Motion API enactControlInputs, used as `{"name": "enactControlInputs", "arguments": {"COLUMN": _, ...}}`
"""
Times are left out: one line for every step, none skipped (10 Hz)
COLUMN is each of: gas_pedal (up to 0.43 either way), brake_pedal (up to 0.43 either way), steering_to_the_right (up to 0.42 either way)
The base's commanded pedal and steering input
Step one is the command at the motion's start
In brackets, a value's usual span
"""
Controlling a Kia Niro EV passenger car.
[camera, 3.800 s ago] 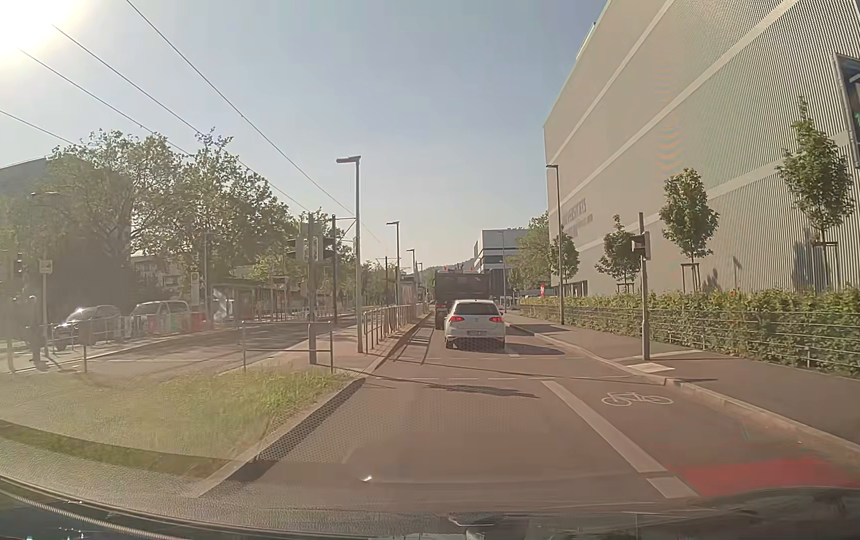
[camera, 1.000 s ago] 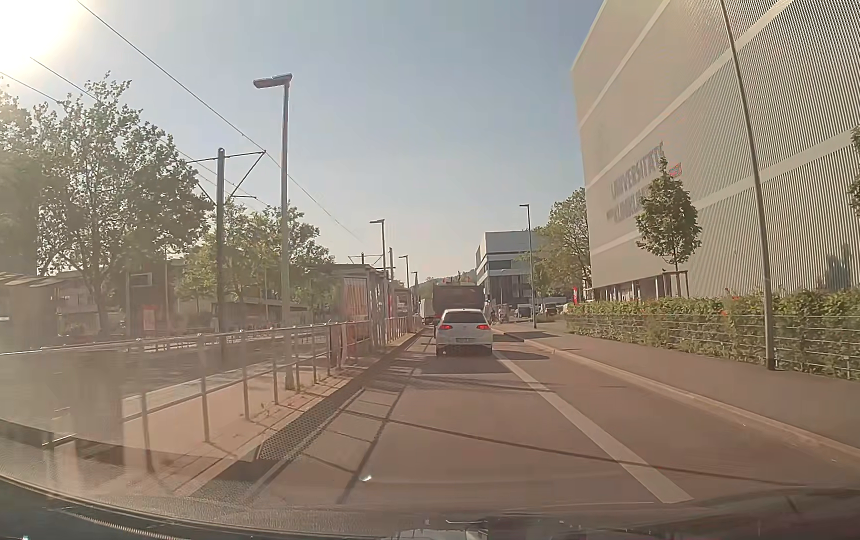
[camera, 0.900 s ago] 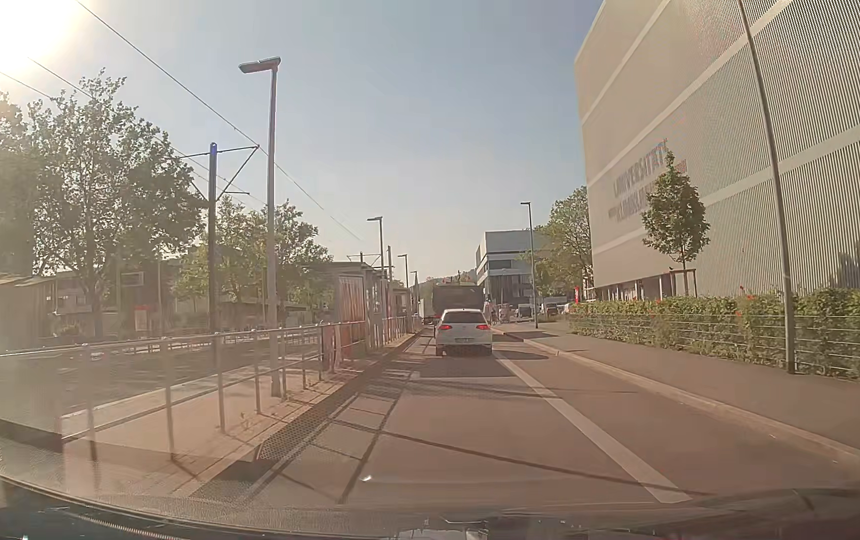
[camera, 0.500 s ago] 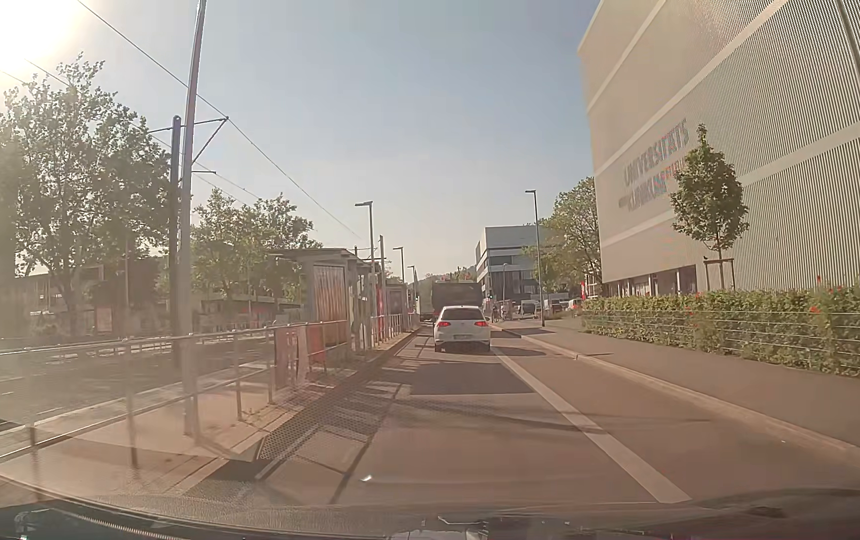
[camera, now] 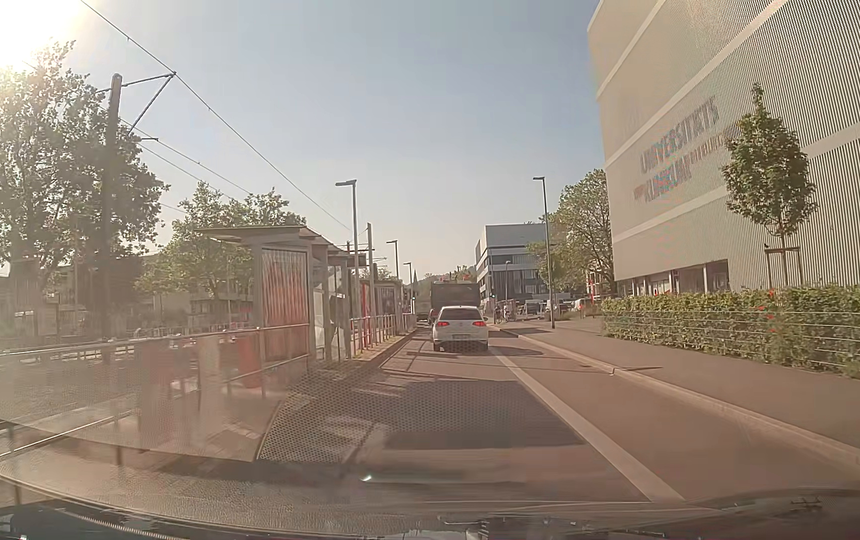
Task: Follow the waypoints while adhering to traffic rules and regulations
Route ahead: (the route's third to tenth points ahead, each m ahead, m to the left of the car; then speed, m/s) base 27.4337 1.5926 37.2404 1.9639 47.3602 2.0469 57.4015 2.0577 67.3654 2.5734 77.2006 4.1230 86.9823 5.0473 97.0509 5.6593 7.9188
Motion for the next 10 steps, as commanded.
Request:
{"name": "enactControlInputs", "arguments": {"gas_pedal": 0.118, "brake_pedal": 0.000, "steering_to_the_right": -0.002}}
{"name": "enactControlInputs", "arguments": {"gas_pedal": 0.118, "brake_pedal": 0.000, "steering_to_the_right": -0.004}}
{"name": "enactControlInputs", "arguments": {"gas_pedal": 0.118, "brake_pedal": 0.000, "steering_to_the_right": -0.006}}
{"name": "enactControlInputs", "arguments": {"gas_pedal": 0.118, "brake_pedal": 0.000, "steering_to_the_right": -0.007}}
{"name": "enactControlInputs", "arguments": {"gas_pedal": 0.118, "brake_pedal": 0.000, "steering_to_the_right": -0.007}}
{"name": "enactControlInputs", "arguments": {"gas_pedal": 0.118, "brake_pedal": 0.000, "steering_to_the_right": -0.006}}
{"name": "enactControlInputs", "arguments": {"gas_pedal": 0.118, "brake_pedal": 0.000, "steering_to_the_right": -0.007}}
{"name": "enactControlInputs", "arguments": {"gas_pedal": 0.118, "brake_pedal": 0.000, "steering_to_the_right": -0.006}}
{"name": "enactControlInputs", "arguments": {"gas_pedal": 0.118, "brake_pedal": 0.000, "steering_to_the_right": -0.006}}
{"name": "enactControlInputs", "arguments": {"gas_pedal": 0.118, "brake_pedal": 0.000, "steering_to_the_right": -0.006}}
